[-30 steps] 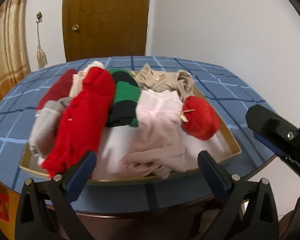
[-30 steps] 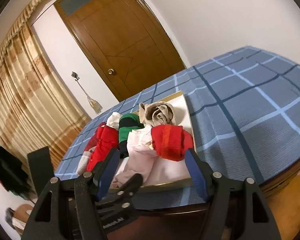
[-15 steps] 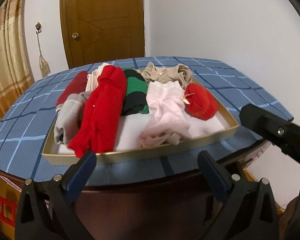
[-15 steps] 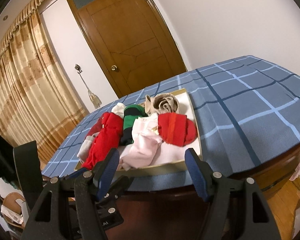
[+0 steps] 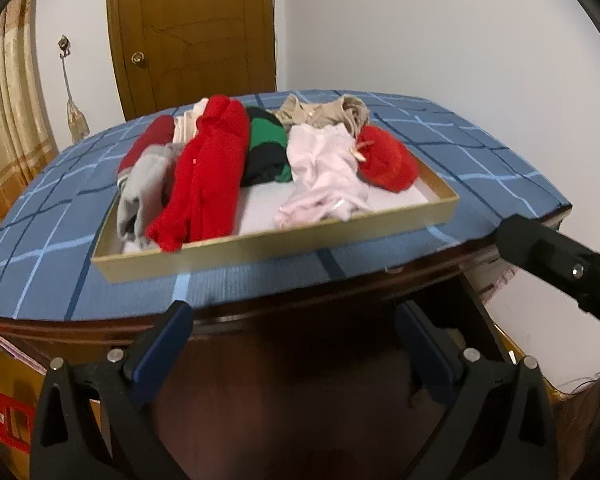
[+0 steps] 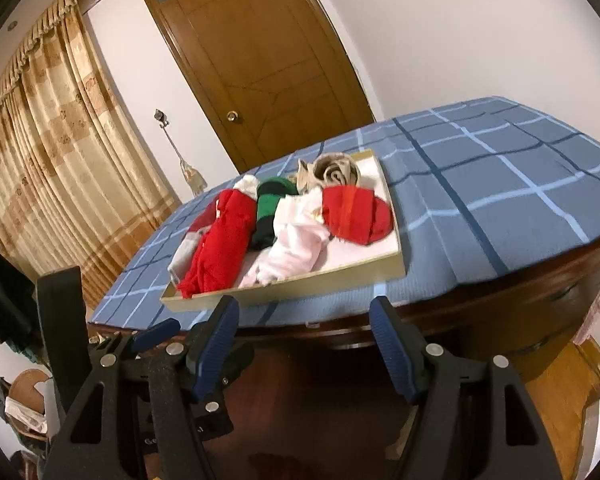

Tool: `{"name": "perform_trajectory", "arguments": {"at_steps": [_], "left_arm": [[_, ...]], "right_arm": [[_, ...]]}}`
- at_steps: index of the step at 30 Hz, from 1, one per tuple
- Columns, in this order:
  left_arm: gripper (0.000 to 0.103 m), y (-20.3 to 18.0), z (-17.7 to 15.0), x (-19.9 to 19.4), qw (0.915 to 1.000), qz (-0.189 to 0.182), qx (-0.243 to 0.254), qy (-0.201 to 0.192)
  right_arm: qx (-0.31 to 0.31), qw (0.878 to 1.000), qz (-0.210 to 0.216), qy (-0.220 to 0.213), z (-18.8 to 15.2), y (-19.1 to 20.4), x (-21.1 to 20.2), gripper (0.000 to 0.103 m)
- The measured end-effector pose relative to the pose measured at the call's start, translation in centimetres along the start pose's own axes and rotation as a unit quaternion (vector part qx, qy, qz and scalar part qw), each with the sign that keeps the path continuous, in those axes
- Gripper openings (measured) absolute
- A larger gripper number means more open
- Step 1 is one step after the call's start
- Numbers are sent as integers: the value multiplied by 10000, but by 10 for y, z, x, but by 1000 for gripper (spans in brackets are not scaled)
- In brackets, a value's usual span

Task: Take underwear out of drawer
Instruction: 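Withdraw both tools from the tray and move them down into the drawer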

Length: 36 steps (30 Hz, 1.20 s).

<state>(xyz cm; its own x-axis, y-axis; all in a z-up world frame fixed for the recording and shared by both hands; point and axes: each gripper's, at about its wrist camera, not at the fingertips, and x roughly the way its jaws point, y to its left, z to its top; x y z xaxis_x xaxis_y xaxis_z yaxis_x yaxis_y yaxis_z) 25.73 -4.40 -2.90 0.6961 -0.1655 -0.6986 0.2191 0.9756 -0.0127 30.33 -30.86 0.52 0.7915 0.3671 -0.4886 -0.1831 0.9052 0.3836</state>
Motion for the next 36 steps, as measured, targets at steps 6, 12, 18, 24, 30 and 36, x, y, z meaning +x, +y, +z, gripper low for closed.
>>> {"name": "perform_trajectory", "arguments": {"at_steps": [6,12,18,24,30,36], "left_arm": [[102,2,-13,-3,9999,-12,45,94],[102,7,-27,-4,9997,-45,29,225],[102,6,-40,-4,9993,-44,88,358],[102,11,-57,-7,9986,-69,142,500],[102,24,-72,-5,9977,15,160,663],[102,44,-83,0,9958,-28,94,907]], "right_arm": [[51,9998,-10,190,-14,0,-8,70],[133,9992,25,368,-28,-3,-19,70],[187,9985,-33,507,-45,-6,-21,70],[291,9975,-44,636,-62,-10,-22,70],[332,9963,-185,769,-78,-15,-23,70],[328,9943,-393,939,-90,-19,-24,70]]}}
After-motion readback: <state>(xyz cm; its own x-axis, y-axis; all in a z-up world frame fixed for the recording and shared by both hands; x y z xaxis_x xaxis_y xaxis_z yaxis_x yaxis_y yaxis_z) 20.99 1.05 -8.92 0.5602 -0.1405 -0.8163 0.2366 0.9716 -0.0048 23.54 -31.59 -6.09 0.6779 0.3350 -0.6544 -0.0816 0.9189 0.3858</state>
